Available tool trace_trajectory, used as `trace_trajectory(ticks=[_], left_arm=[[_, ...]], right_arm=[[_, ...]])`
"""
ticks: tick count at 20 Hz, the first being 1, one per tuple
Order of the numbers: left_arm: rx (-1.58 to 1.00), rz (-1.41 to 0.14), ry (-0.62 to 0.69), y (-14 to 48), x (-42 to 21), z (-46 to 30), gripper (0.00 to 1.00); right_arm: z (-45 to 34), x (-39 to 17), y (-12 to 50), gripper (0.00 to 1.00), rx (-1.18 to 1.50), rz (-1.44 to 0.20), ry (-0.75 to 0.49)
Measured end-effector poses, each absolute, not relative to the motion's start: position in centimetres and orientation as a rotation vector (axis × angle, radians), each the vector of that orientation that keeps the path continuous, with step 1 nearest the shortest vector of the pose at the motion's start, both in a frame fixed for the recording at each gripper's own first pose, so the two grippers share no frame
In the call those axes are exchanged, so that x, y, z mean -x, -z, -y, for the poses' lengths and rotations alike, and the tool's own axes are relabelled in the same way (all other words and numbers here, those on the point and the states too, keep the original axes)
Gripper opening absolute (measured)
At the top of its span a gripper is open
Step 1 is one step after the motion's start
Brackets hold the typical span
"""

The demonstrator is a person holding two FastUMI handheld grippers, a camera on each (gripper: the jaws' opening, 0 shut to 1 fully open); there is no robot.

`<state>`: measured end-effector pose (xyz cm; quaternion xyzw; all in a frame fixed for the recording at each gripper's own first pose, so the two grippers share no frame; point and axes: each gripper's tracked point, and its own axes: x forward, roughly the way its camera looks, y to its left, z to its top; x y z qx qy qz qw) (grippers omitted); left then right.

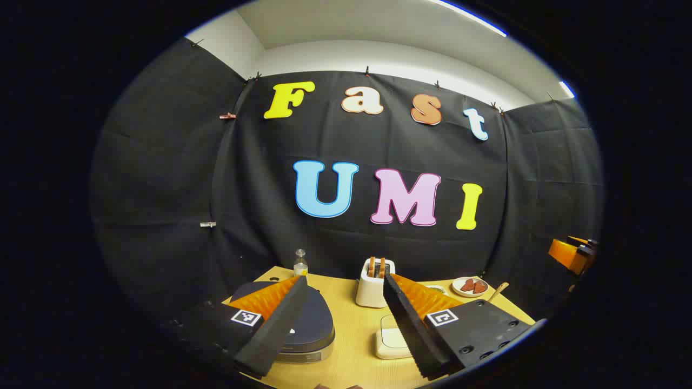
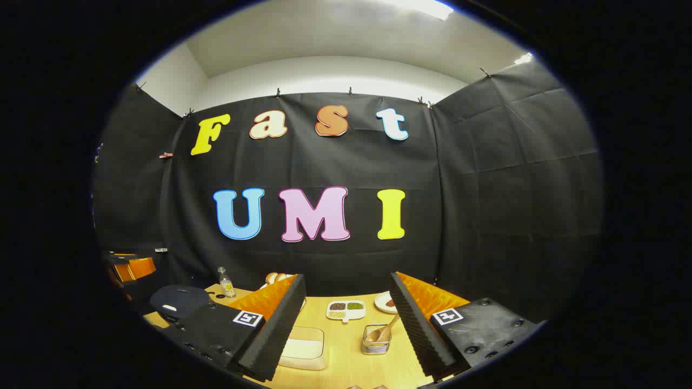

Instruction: Close the left gripper, press the button to open the rice cooker; take a wooden spoon from the chopstick holder with the right hand, scoop a spoonful of rice and pour it into the rice cooker, then put the wooden spoon back into the chopstick holder.

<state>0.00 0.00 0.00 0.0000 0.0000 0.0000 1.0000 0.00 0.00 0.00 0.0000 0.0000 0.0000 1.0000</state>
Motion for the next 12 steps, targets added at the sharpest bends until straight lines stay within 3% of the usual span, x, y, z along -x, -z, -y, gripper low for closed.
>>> trace_trajectory(ticks=[12], left_arm=[[-0.003,-0.012,0.011,0.9,0.3,-0.2,0.95]], right_arm=[[-1.4,0.0,1.7,0.96,-0.026,-0.035,-0.007]])
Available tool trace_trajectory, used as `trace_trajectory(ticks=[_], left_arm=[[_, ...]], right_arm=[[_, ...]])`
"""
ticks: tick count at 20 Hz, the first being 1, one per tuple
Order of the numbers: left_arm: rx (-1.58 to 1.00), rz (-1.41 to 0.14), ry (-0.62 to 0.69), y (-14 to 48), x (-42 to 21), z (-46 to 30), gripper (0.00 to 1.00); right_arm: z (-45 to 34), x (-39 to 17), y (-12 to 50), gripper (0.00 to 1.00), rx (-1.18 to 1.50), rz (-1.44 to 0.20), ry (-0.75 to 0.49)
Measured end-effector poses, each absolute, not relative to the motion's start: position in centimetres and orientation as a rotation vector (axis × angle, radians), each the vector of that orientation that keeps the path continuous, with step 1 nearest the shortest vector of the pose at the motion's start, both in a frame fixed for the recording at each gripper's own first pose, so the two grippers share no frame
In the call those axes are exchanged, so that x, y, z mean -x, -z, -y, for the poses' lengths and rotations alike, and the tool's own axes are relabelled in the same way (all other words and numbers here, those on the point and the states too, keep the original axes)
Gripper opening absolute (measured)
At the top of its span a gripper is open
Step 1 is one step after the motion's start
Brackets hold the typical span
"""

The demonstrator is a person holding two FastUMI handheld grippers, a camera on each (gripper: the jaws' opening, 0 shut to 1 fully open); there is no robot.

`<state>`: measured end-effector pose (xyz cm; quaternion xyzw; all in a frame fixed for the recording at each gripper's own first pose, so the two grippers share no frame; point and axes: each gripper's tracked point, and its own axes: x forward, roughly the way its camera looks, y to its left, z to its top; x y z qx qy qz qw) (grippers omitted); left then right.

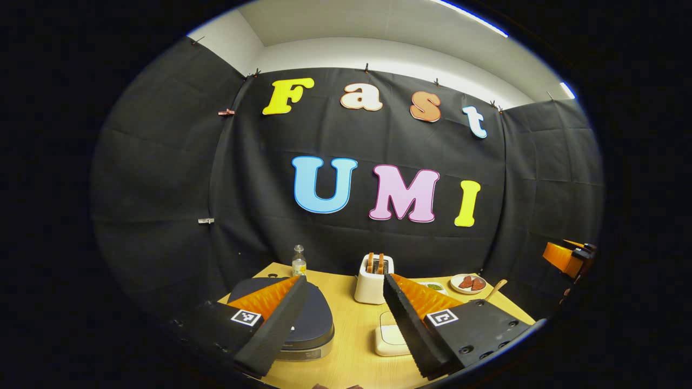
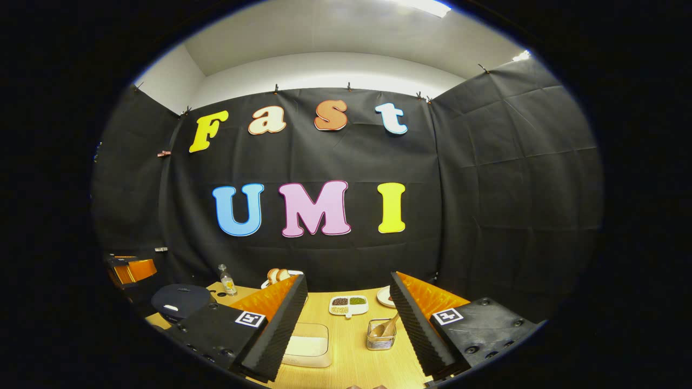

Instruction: Close the left gripper, press the button to open the rice cooker; take a wooden spoon from the chopstick holder with the right hand, scoop a spoonful of rice and pour it into the rice cooker, then put the wooden spoon back into the chopstick holder.

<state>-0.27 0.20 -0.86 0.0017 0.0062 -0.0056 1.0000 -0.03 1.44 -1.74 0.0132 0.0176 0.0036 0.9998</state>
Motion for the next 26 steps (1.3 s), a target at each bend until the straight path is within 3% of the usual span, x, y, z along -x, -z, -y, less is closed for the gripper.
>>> trace_trajectory(ticks=[15,19,20,26], left_arm=[[0.018,-0.079,0.019,1.9,-0.4,-2.1,0.94],[0.009,-0.117,0.029,2.5,-0.9,-2.7,0.77],[0.003,-0.121,0.026,2.5,-1.0,-3.0,0.63],[-0.016,-0.151,0.059,2.5,-2.8,-4.7,0.40]], right_arm=[[-1.9,0.6,2.8,0.96,-0.029,-0.080,-0.021],[-1.2,1.3,3.3,0.96,-0.025,-0.092,-0.014],[-1.1,1.4,3.3,0.96,-0.024,-0.093,-0.013],[0.6,2.3,4.0,0.96,-0.023,-0.104,0.007]])
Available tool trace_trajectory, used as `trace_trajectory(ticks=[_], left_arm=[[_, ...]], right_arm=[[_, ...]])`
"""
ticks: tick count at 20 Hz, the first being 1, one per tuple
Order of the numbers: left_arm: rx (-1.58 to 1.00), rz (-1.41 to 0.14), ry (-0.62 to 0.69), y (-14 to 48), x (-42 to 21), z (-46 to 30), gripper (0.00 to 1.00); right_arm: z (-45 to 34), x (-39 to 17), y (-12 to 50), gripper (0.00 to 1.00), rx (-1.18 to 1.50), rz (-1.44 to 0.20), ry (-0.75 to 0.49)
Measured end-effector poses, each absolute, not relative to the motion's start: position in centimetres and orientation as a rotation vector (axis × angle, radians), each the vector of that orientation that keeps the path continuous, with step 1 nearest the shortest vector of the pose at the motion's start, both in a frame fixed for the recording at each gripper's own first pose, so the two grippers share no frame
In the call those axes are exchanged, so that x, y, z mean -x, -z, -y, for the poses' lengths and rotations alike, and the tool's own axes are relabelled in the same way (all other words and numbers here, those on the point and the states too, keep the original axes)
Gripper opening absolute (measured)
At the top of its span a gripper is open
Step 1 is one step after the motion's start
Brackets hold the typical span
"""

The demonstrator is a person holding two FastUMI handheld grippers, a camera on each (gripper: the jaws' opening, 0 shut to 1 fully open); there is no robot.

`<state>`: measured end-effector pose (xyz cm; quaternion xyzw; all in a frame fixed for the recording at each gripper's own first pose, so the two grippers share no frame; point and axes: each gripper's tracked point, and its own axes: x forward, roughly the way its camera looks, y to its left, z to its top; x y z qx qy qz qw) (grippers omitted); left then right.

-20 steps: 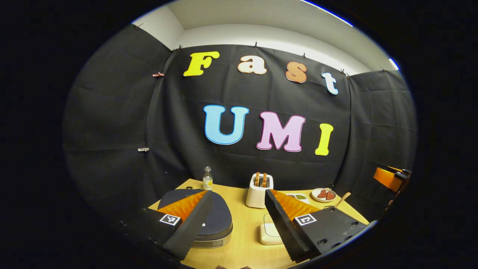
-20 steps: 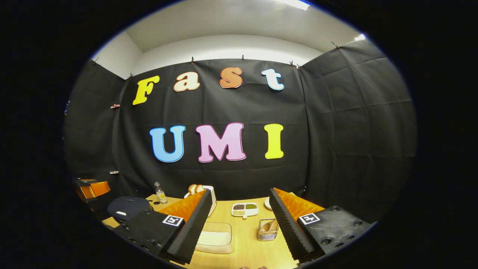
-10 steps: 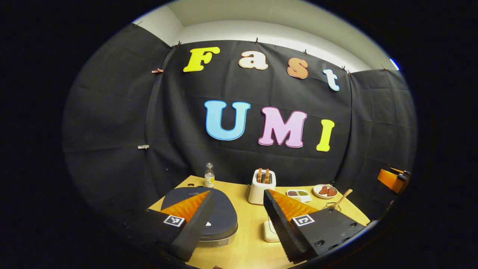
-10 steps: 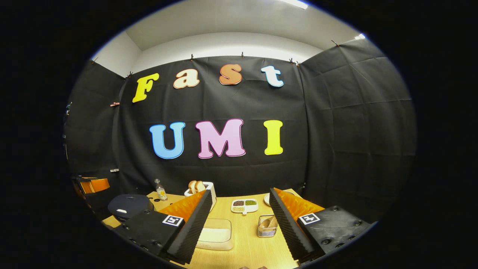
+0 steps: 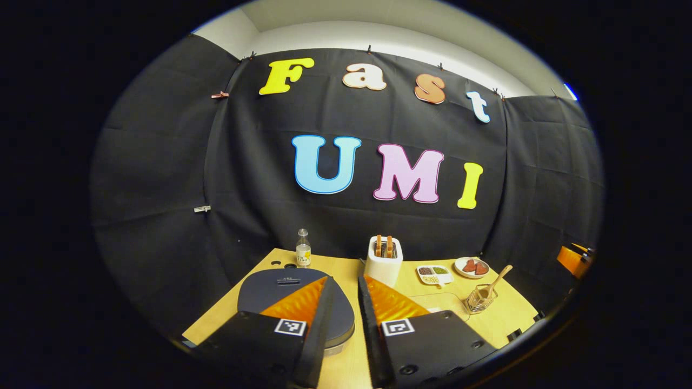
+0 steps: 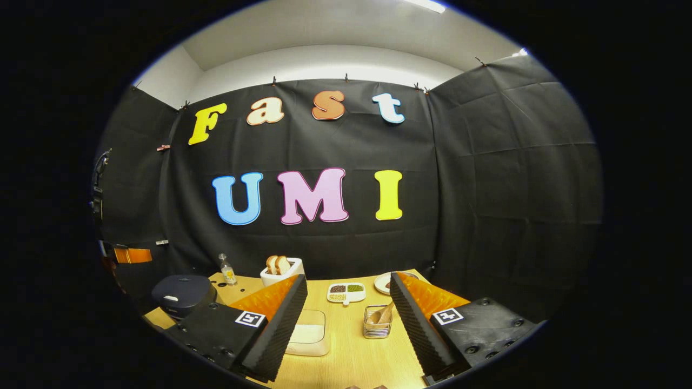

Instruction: Close the left gripper, press the button to open the rice cooker; take a wooden spoon from the chopstick holder with the right hand, scoop a spoonful of rice and pour it into the rice cooker, then put the wooden spoon back into the chopstick holder.

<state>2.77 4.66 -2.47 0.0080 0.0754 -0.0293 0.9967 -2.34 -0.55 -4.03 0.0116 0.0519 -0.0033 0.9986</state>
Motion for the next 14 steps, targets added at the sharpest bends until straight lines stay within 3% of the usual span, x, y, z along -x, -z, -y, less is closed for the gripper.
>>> trace_trajectory(ticks=[1,2,5,14], left_arm=[[-0.017,-0.161,0.061,2.7,-3.1,-4.9,0.36],[-0.012,-0.173,0.074,3.0,-3.4,-5.0,0.20],[0.009,-0.181,0.087,3.6,-4.4,-5.9,0.07],[0.099,-0.312,0.015,8.5,-7.5,-11.0,0.05]], right_arm=[[0.8,2.5,4.3,0.96,-0.025,-0.112,0.010],[1.2,2.6,4.5,0.96,-0.027,-0.120,0.016],[2.0,2.8,4.8,0.96,-0.033,-0.135,0.035],[3.5,3.8,5.5,0.96,-0.022,-0.167,0.077]])
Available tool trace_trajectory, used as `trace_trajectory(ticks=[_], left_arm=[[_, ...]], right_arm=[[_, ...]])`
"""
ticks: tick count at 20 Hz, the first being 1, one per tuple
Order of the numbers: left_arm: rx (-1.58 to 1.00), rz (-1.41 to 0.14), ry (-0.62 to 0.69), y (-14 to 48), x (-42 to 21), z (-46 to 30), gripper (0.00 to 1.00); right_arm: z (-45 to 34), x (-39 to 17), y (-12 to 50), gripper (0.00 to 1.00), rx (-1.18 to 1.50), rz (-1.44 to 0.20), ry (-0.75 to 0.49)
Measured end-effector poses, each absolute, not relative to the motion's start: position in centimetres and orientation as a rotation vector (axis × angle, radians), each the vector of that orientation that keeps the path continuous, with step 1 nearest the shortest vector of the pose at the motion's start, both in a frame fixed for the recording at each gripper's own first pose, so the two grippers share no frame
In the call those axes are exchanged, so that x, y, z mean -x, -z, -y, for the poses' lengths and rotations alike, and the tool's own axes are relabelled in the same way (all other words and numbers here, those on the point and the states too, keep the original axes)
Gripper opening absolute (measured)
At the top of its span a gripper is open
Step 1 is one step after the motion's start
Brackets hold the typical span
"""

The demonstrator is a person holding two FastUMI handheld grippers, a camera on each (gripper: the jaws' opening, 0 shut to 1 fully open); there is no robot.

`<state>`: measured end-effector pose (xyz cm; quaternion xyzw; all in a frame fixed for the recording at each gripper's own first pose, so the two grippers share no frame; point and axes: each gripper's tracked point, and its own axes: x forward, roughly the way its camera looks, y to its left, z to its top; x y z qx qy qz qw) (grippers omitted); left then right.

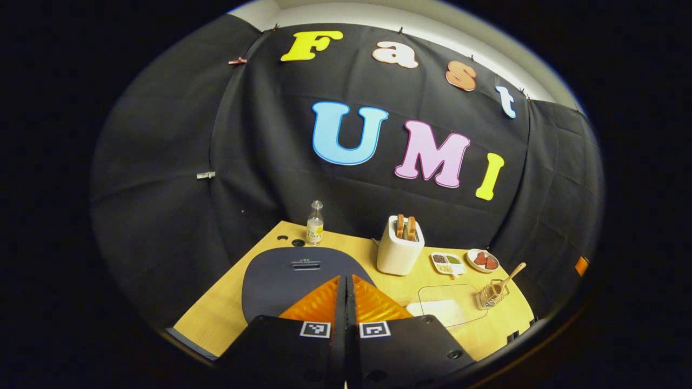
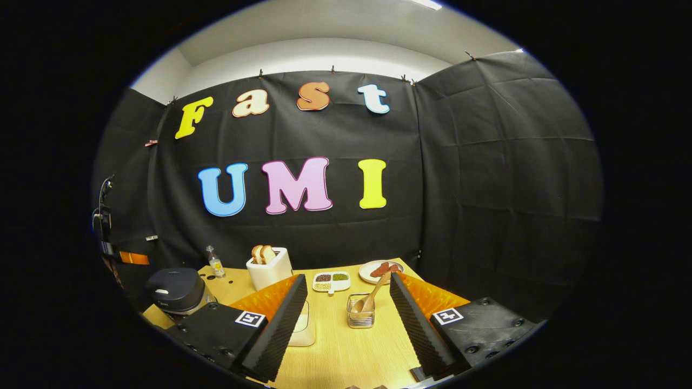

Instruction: Close the left gripper, press the button to open the rice cooker; take a wooden spoon from the chopstick holder with the right hand, scoop a spoonful of rice and pour it into the rice cooker, then put the wooden spoon back into the chopstick holder.

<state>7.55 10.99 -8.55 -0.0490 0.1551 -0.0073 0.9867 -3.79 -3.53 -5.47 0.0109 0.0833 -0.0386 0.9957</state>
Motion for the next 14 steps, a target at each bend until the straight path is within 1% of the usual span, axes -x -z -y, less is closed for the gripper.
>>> trace_trajectory(ticks=[6,8,12,14], left_arm=[[0.159,-0.468,-0.005,14.3,-7.5,-11.8,0.05],[0.164,-0.493,-0.002,15.5,-7.6,-11.7,0.07],[0.170,-0.559,0.015,17.9,-7.4,-11.3,0.05],[0.191,-0.548,0.019,17.9,-7.5,-11.2,0.06]], right_arm=[[3.7,3.6,6.1,0.96,-0.022,-0.186,0.087],[3.4,3.7,6.4,0.96,-0.021,-0.195,0.084],[3.1,3.8,7.3,0.96,-0.027,-0.225,0.082],[3.0,3.9,7.6,0.96,-0.032,-0.236,0.084]])
